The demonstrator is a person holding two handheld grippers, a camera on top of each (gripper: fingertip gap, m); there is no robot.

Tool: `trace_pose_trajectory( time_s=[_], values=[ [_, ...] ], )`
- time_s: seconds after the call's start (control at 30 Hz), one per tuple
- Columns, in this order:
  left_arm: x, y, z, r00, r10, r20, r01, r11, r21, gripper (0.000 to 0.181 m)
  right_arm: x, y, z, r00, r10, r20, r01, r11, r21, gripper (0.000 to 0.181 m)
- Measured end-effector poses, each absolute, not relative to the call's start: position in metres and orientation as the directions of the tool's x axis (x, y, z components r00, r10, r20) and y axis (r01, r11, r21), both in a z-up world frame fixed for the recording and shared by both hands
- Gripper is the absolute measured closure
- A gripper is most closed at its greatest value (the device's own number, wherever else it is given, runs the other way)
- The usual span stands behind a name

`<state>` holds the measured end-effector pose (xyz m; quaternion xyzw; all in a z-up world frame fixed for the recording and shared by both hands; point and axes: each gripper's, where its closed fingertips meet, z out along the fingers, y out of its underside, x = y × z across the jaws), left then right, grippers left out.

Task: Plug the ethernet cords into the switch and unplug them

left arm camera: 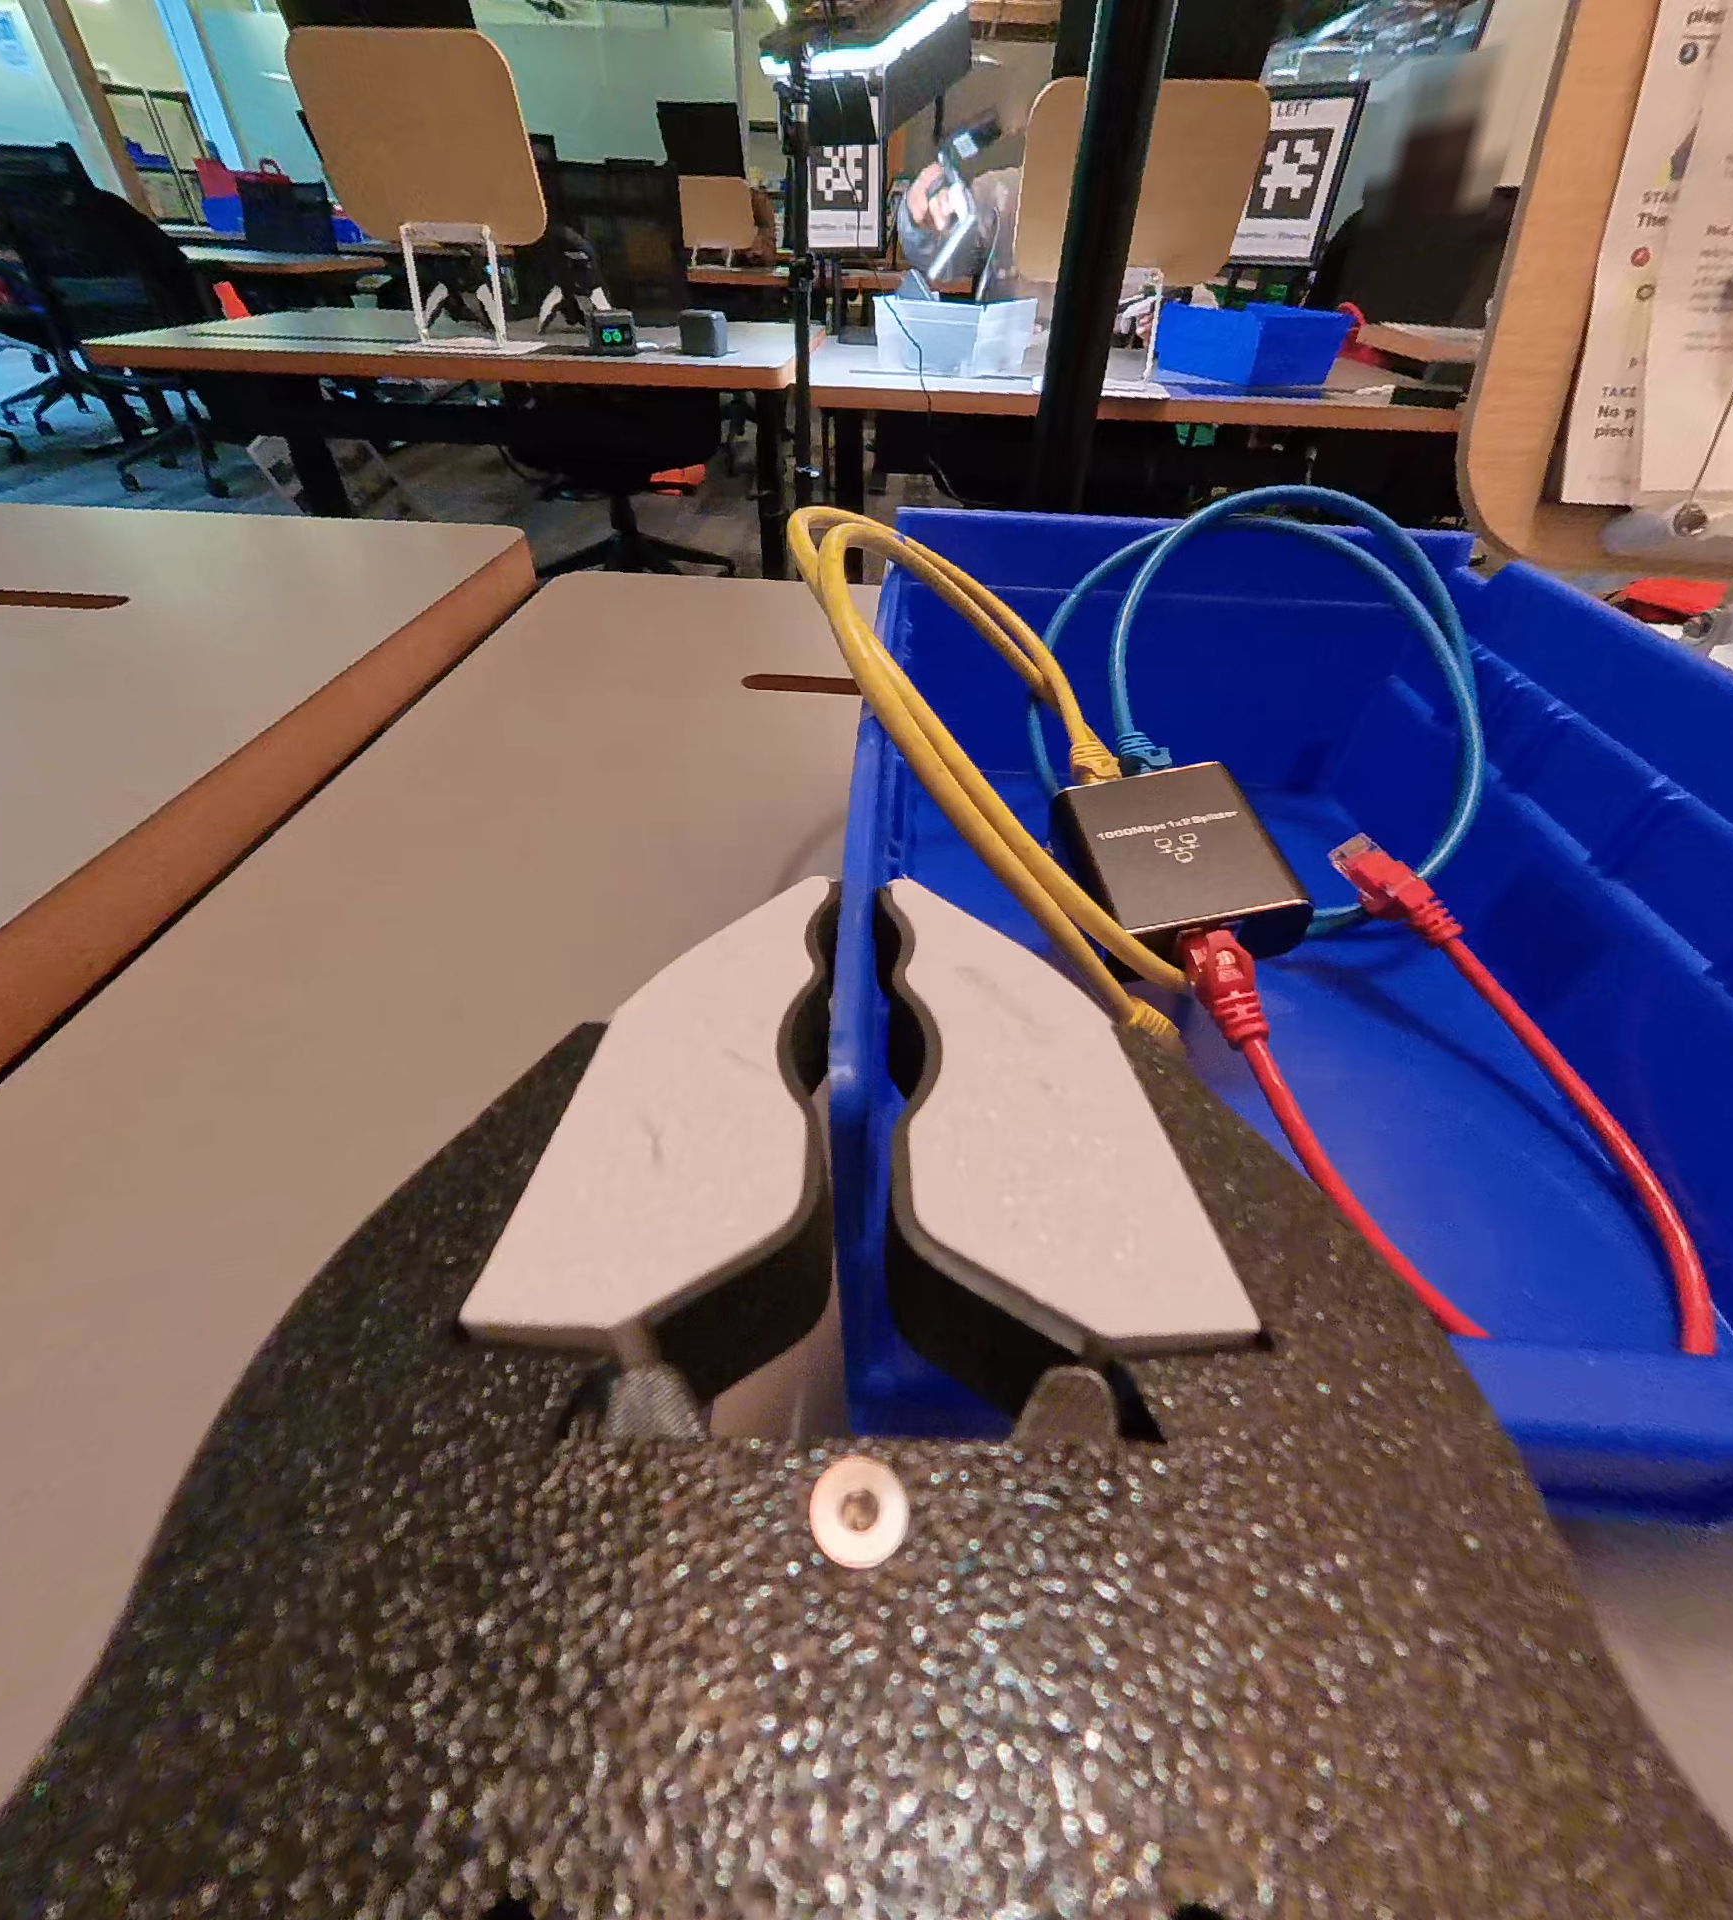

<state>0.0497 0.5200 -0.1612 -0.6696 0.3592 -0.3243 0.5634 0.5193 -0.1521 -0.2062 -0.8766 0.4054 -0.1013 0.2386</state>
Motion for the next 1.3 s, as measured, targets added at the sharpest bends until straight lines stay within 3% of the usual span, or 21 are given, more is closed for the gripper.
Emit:
trace_pose_trajectory(
  time_s=[0.33,0.37,0.43,0.5,0.6,0.67,0.73,0.9,1.07,1.17,1.3],
  values=[
    [0.054,0.531,-0.162,0.535,-0.842,0.071,-0.126,-0.163,-0.979,0.175,0.554,-0.161,-0.205,0.679,-0.732,0.06,-0.588,-0.591,-0.552,0.173],
    [0.048,0.534,-0.158,0.567,-0.822,0.054,-0.129,-0.153,-0.98,0.165,0.557,-0.161,-0.2,0.691,-0.717,0.094,-0.552,-0.607,-0.572,0.17],
    [0.029,0.538,-0.138,0.651,-0.758,0.034,-0.1,-0.131,-0.986,0.133,0.566,-0.167,-0.18,0.675,-0.71,0.201,-0.471,-0.624,-0.624,0.134],
    [0.029,0.522,-0.115,0.636,-0.772,0.012,-0.108,-0.105,-0.989,0.121,0.565,-0.173,-0.151,0.657,-0.706,0.265,-0.414,-0.631,-0.656,0.103],
    [0.061,0.478,-0.109,0.483,-0.872,-0.077,-0.301,-0.083,-0.95,0.107,0.543,-0.173,-0.096,0.593,-0.738,0.323,-0.306,-0.578,-0.757,0.087],
    [0.087,0.451,-0.122,0.368,-0.927,-0.07,-0.454,-0.114,-0.884,0.102,0.504,-0.147,-0.065,0.626,-0.742,0.239,-0.23,-0.469,-0.853,0.089],
    [0.11,0.437,-0.133,0.335,-0.942,-0.029,-0.53,-0.163,-0.832,0.102,0.442,-0.1,-0.047,0.775,-0.618,0.135,-0.134,-0.37,-0.919,0.105],
    [0.148,0.461,-0.17,0.404,-0.913,-0.054,-0.681,-0.261,-0.684,0.102,0.308,-0.02,-0.046,0.949,-0.305,0.076,-0.006,-0.258,-0.966,0.108],
    [0.158,0.493,-0.203,0.502,-0.862,-0.073,-0.75,-0.392,-0.533,0.098,0.249,0.009,-0.059,0.988,-0.154,-0.003,-0.032,-0.186,-0.982,0.115],
    [0.164,0.496,-0.208,0.5,-0.865,-0.042,-0.757,-0.413,-0.507,0.11,0.245,0.019,-0.058,0.987,-0.135,-0.082,-0.105,-0.17,-0.98,0.116],
    [0.163,0.492,-0.211,0.452,-0.891,-0.041,-0.788,-0.377,-0.488,0.123,0.238,0.028,-0.067,0.992,-0.116,-0.056,-0.078,-0.191,-0.979,0.115]
  ],
)
